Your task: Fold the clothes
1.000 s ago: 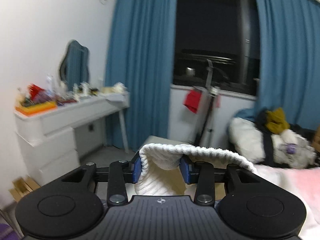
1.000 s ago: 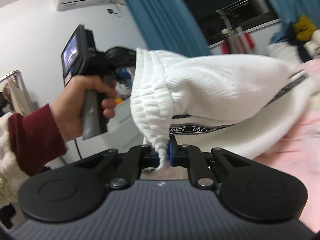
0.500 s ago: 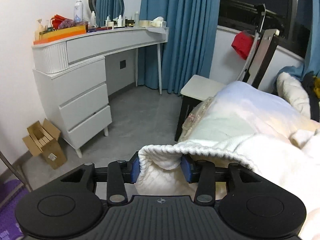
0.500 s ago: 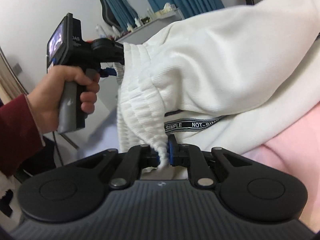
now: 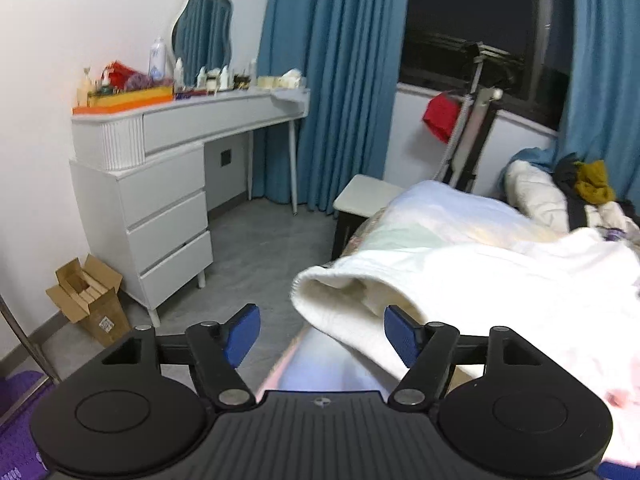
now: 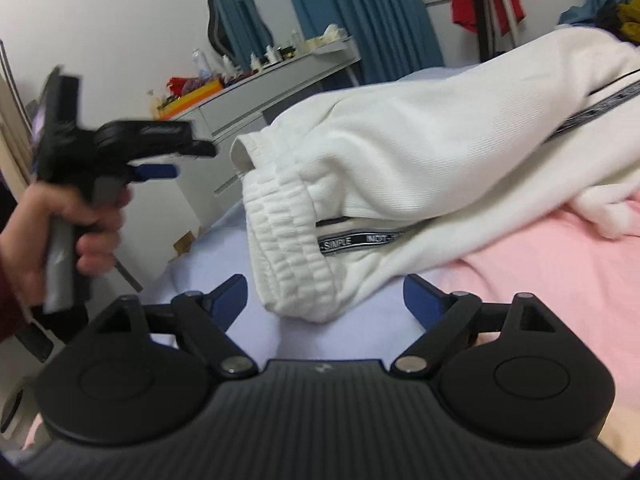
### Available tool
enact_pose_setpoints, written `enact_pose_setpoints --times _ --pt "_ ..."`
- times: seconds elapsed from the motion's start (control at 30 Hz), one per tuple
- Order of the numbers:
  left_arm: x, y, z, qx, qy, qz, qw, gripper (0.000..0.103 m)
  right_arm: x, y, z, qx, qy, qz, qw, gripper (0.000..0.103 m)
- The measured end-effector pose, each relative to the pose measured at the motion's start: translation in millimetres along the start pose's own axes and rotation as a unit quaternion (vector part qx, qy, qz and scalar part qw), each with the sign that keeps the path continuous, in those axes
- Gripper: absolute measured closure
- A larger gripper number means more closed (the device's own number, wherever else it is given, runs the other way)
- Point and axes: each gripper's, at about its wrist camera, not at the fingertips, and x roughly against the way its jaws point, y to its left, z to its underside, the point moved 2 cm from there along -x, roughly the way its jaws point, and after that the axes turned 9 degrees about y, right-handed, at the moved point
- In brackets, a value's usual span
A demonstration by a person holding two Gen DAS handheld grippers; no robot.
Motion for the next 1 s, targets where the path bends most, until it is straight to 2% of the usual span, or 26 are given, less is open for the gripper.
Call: enact_pose_setpoints --times 0.2,0.47,0.6,0.8,0.9,1.0 --pt "73.7 -58.2 37.8 -0.04 -0.026 0.044 0.9979 0.029 71.7 -16.7 -10.8 0.004 -0.053 0.021 0.998 0.017" --pt "122.7 -164.6 83.3 -0.075 -0.041 0.097 0.9916 0.026 166.8 -70.7 -24.5 0.02 -0.123 0.097 0.987 0.017" --pt "146.4 -217.7 105.9 -0.091 -0.048 0.124 0.9869 0.026 184.1 -111.0 -23.7 0.005 -0.145 0.135 0.98 0.017" --pt "116.9 -285.6 122.6 -0.168 -0.038 0.122 0.9775 0.026 197.6 -167.5 -8.0 -0.052 -0.154 0.153 0.975 0.017" --pt "88.1 -314.0 109.5 -0.205 -0.048 0.119 0.9703 0.022 203.3 -188.4 -4.9 -0.076 -0.158 0.166 0.97 0.017" --pt "53.6 -349.6 85.7 -0.239 -0.081 0.105 0.962 0.021 201.4 -206.6 -3.7 -0.095 -0.155 0.169 0.969 0.017"
